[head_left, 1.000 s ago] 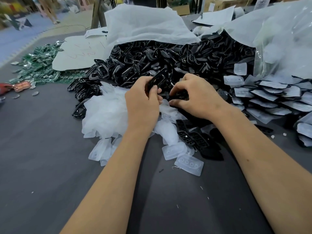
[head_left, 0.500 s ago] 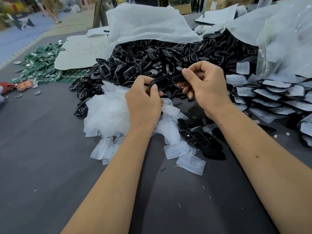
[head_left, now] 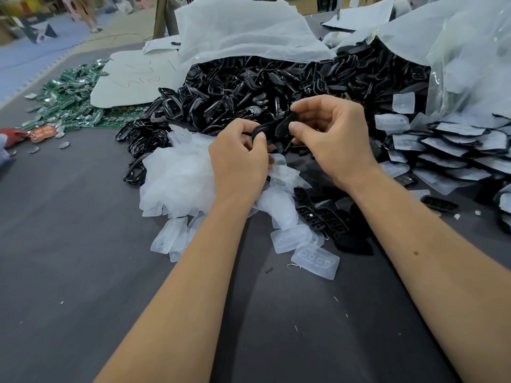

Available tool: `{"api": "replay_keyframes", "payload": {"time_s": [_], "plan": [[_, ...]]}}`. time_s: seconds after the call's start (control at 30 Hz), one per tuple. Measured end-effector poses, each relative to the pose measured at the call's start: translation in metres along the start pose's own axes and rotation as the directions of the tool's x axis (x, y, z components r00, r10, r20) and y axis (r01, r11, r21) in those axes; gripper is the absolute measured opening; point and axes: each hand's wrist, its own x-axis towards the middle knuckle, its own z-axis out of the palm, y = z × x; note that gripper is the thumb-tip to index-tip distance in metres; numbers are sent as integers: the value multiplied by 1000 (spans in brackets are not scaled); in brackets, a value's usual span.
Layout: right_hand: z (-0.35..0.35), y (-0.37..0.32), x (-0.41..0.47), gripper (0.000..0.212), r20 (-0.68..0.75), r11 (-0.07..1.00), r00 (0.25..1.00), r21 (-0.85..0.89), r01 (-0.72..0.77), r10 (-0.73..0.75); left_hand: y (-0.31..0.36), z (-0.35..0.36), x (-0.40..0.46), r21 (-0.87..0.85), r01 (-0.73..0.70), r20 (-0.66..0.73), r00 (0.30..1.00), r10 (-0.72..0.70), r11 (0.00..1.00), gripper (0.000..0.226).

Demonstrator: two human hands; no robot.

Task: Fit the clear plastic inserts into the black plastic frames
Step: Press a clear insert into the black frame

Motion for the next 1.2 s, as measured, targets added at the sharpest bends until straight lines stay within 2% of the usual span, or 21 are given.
{"api": "replay_keyframes", "payload": {"time_s": [0.3, 0.5, 0.67, 1.03, 1.2], "plan": [[1, -4, -2, 21, -6, 998, 1000, 56, -12, 12, 1, 0, -1, -27, 4, 10, 1000, -3, 1000, 8], [2, -3, -3, 10, -63, 990, 995, 123, -70, 78, 1, 0, 1, -92, 42, 10, 999, -41, 995, 10], [5, -3, -5, 13, -40, 994, 994, 30, -103, 104, 0, -1, 0, -70, 17, 15, 1000, -16, 997, 11], [9, -8, -8, 14, -25, 989, 989, -13, -144, 144, 1, -1, 1, -105, 40, 65, 997, -33, 994, 23], [9, -10, -7, 16, -77, 967, 993, -231, -109, 93, 0, -1, 1, -112, -1, 97, 995, 12, 994, 21]]}}
